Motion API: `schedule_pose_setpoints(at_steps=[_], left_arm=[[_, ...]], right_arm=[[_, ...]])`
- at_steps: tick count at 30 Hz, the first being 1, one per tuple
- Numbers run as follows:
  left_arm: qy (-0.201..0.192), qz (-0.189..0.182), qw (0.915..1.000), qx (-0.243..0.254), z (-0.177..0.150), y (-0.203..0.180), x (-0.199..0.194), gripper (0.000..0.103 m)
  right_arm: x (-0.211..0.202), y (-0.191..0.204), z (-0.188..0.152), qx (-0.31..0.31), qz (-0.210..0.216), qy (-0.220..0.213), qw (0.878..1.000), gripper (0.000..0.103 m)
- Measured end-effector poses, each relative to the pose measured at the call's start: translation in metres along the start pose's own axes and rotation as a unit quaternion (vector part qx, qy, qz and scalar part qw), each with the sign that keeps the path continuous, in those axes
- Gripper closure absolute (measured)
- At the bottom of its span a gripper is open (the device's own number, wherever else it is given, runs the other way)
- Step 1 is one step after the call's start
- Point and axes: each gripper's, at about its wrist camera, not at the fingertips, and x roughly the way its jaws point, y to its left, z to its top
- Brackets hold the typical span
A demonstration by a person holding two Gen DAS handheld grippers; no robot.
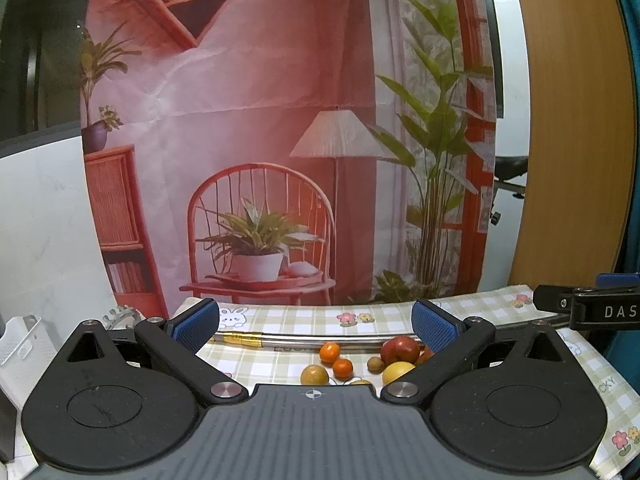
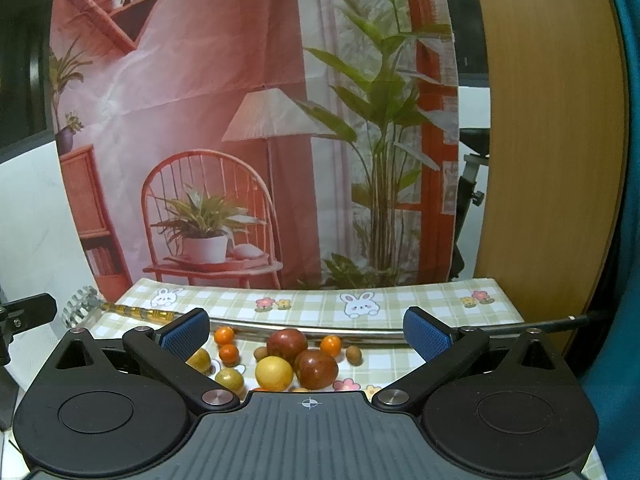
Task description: Organize fruits
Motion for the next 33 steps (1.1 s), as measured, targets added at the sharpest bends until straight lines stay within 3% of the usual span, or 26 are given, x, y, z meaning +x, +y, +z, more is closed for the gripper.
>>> schedule_pose_setpoints(at_steps=[20, 33], left_arm=[[-0.015, -0.007, 0.9998, -0.013, 0.002, -0.002, -0.005, 0.000], [0.041, 0.019, 0.9975, -0.054, -0.013, 0.021, 0.025, 0.000]], right_arm=[[-0.005, -0.002, 0.001, 0.007, 0.000, -0.015, 1.000, 0.000], [0.011, -0.002, -0.006, 0.007, 0.000, 0.004, 1.000, 0.000]])
